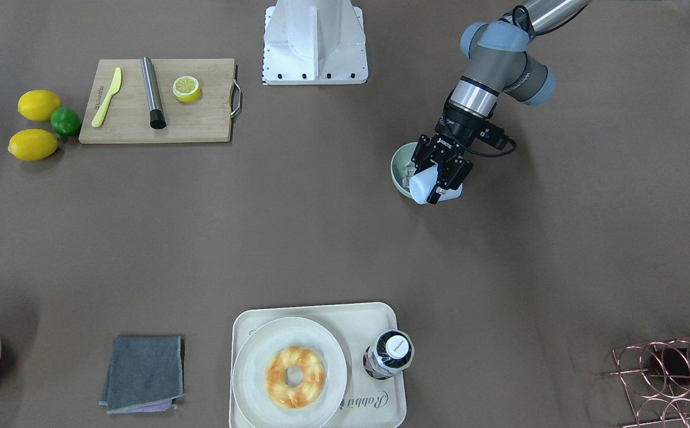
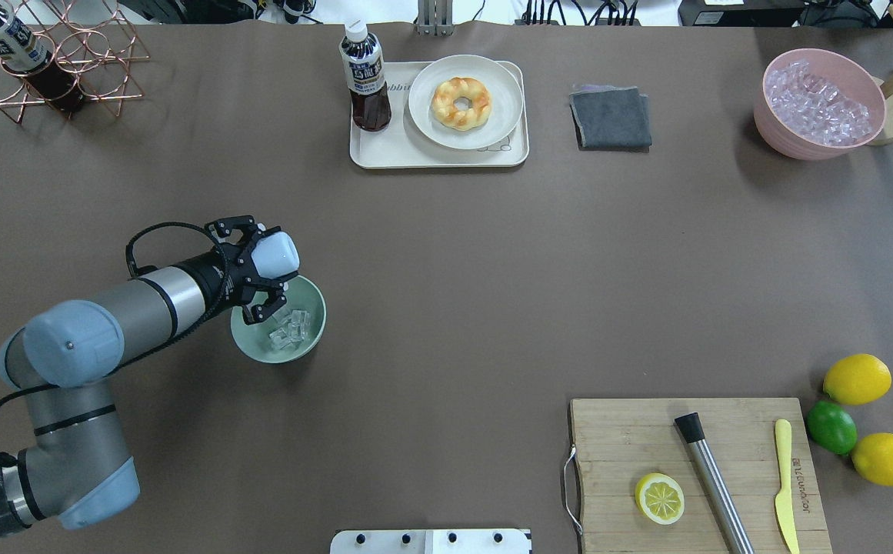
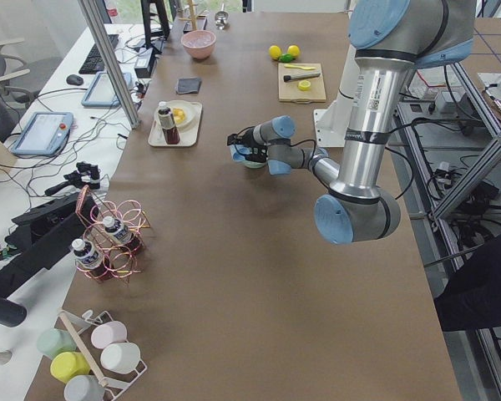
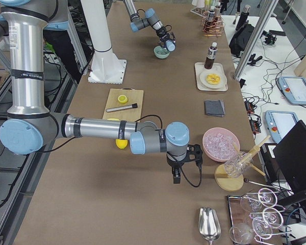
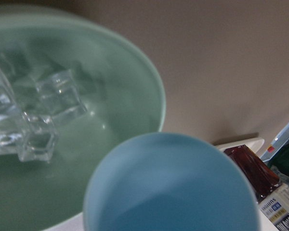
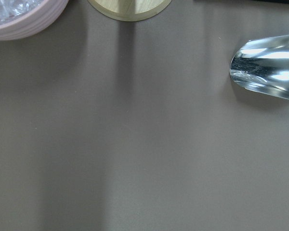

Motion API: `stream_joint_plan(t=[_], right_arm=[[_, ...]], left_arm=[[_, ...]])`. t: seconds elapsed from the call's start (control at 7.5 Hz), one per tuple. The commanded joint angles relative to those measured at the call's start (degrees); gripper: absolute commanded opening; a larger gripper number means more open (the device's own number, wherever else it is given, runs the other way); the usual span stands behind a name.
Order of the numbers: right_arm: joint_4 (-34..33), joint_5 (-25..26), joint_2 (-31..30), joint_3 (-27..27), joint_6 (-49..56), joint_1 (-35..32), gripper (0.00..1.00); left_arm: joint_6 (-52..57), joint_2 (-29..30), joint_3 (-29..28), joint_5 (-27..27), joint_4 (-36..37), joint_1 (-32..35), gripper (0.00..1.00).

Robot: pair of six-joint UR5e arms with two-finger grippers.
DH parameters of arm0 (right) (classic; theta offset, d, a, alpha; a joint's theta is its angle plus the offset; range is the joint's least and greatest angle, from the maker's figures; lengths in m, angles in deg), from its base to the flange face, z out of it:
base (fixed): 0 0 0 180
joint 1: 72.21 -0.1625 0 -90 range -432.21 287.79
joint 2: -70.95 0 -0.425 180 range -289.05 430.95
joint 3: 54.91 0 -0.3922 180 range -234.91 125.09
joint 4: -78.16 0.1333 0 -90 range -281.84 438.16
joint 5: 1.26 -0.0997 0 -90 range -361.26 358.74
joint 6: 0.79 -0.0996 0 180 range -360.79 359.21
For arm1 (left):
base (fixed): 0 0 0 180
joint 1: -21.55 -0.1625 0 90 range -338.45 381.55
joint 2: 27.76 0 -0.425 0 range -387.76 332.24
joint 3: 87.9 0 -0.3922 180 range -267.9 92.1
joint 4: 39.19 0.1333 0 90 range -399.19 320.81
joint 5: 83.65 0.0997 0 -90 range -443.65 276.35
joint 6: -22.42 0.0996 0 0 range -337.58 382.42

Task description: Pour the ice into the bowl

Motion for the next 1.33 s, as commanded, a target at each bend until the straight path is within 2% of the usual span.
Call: stream_joint_plan(t=[0.0,0.27,0.4,0.67,0.8,1.07,1.2], right_arm=[[0.05,-0.03,-0.07,-0.10,0.11,0.00,0.99],[-0.13,-0.12,-0.07,-0.36,0.11,0.00,0.99],[-0.13,-0.38,0.10,-0.45,-0.06,0.00,0.99],[0.13,-1.87,0.11,-0.45,-0.06,-0.08,0.99],[0.22,-1.88,-0.16,-0.45,-0.06,-0.09,0.99],[-0.04,-1.79,0.02,-0.80,-0.06,-0.09,0.99],[-0.39,-1.79,0.63,-0.97,-0.15,-0.09,0.99]], left_arm=[[3.41,-0.03,6.37,-13.20,14.09,11.64,0.63],[10.50,-0.64,10.86,-19.66,24.10,17.82,0.63],[15.50,-2.56,12.62,-22.81,28.69,20.20,0.63],[24.55,-8.61,17.44,-25.65,37.73,26.17,0.63],[30.78,-10.12,19.82,-25.83,46.31,27.24,0.63],[38.72,-8.57,20.20,-24.44,62.59,27.25,0.61],[42.75,-8.56,19.93,-18.95,68.14,27.16,0.61]])
